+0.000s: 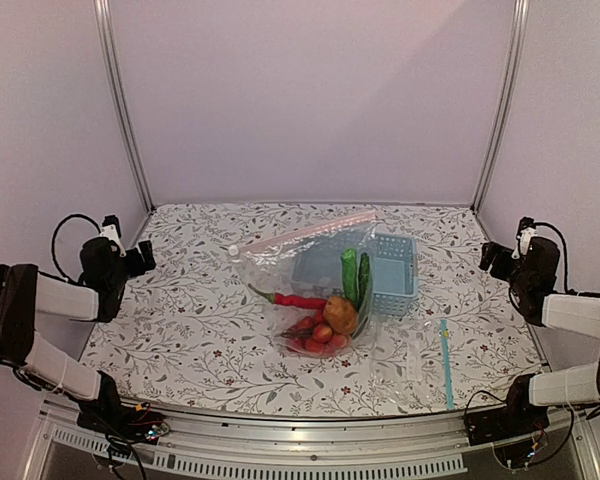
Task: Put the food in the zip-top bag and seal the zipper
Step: Reset both arms
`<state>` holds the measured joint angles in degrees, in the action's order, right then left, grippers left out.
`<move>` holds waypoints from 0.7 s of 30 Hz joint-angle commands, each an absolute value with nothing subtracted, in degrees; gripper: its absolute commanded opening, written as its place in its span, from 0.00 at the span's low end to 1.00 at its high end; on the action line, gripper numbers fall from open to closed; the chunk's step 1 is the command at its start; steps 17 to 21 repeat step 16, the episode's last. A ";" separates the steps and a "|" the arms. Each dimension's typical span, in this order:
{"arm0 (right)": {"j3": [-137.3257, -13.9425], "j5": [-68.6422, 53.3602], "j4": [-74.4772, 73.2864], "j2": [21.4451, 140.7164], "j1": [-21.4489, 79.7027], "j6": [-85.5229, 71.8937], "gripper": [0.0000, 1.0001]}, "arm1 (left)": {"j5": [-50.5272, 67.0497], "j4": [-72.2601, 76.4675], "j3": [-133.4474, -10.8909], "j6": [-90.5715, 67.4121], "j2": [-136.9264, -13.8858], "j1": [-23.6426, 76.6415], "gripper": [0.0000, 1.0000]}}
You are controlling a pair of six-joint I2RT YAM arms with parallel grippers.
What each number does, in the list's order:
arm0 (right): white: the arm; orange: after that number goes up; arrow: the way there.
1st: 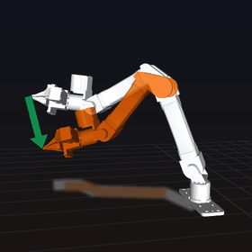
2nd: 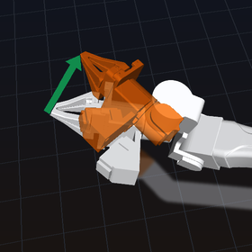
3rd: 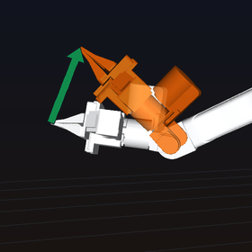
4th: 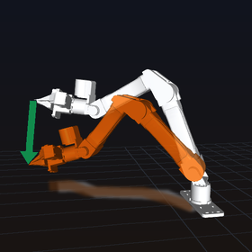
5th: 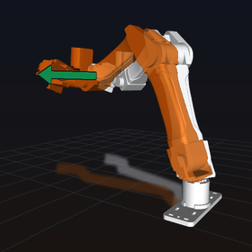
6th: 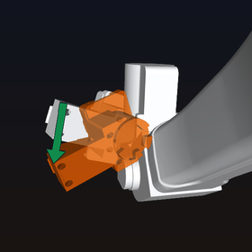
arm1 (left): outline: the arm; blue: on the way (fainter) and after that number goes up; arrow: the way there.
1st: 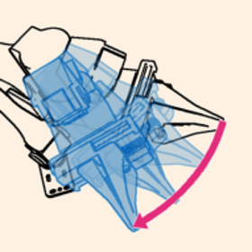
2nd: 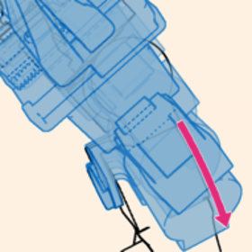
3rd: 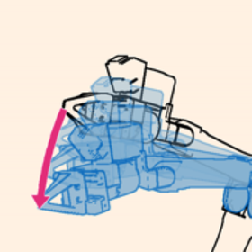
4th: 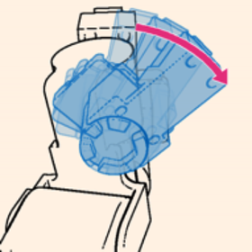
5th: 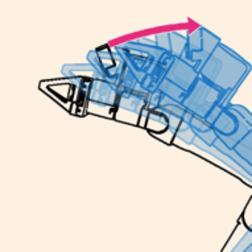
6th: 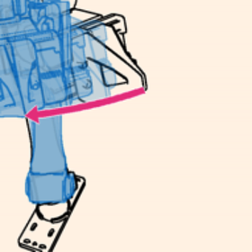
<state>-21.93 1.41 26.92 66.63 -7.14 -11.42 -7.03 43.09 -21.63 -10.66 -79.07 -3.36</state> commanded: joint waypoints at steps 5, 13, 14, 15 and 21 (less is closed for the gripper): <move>-21.29 2.27 31.74 67.46 -7.20 -10.72 0.99 | -9.01 45.33 -21.18 -10.25 -79.59 -2.81 1.00; -21.12 2.01 31.75 67.06 -7.20 -10.99 0.99 | -9.91 45.11 -21.43 -10.60 -79.72 -2.79 1.00; -21.12 2.02 31.73 66.99 -7.15 -10.99 0.99 | -9.58 45.09 -21.36 -10.60 -79.76 -2.79 1.00; -21.10 1.94 31.73 66.93 -7.20 -10.92 0.99 | -9.29 45.12 -21.36 -10.63 -79.68 -2.81 1.00; -21.11 1.99 31.73 66.89 -7.21 -10.97 0.99 | -9.19 45.17 -21.31 -10.70 -79.67 -2.81 1.00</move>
